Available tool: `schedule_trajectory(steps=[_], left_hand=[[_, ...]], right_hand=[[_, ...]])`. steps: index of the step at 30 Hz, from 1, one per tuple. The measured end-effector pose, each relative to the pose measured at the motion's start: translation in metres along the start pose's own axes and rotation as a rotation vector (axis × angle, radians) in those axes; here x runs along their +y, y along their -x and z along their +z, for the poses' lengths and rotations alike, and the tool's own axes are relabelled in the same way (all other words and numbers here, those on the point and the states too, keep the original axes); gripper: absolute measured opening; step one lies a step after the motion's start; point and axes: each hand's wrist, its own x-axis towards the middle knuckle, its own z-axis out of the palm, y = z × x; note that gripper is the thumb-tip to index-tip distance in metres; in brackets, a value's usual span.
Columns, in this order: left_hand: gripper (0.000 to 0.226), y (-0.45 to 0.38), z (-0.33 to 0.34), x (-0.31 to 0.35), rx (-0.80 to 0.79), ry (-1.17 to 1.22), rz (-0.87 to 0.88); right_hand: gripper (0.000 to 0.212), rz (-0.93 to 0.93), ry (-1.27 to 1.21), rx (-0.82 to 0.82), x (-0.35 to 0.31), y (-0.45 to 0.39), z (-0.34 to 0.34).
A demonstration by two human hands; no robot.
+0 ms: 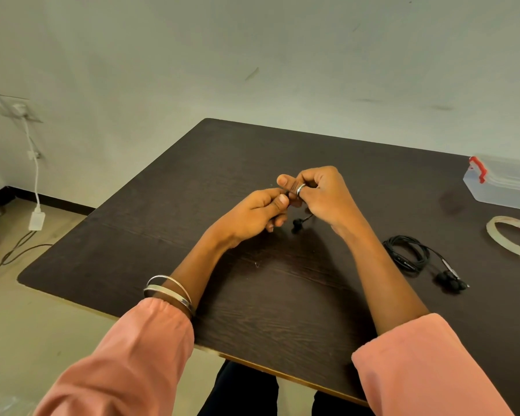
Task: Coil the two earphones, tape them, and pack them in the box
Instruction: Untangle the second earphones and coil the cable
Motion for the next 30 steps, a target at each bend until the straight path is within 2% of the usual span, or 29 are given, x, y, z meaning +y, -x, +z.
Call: schedule_trajectory(steps=[7, 13, 17, 20, 28, 30], left_hand=[[0.037, 0.001, -0.001, 0.003, 0.013, 0.16, -0.017], [0.04, -0.001, -0.004, 0.002, 0.066, 0.521, 0.019], [0.04, -0.002, -0.006, 0.003, 0.108, 0.731, 0.076], [0.042, -0.002, -0.01, 0.003, 0.119, 0.869, 0.106], [0.036, -0.004, -0.007, 0.002, 0.201, 0.965, 0.128], [0.036, -0.006, -0.008, -0.001, 0.231, 0.941, 0.127]], right_hand=[[0.038, 0.02, -0.127, 0.036, 0.002, -0.001, -0.002], [0.03, 0.015, -0.343, 0.006, 0.008, 0.001, -0.001], [0.018, 0.016, -0.451, -0.041, 0.016, 0.002, 0.005], [0.019, 0.04, -0.522, -0.068, 0.02, 0.002, 0.013], [0.012, 0.069, -0.535, -0.018, 0.018, 0.004, 0.035], [0.023, 0.077, -0.582, -0.058, 0.015, 0.005, 0.037]])
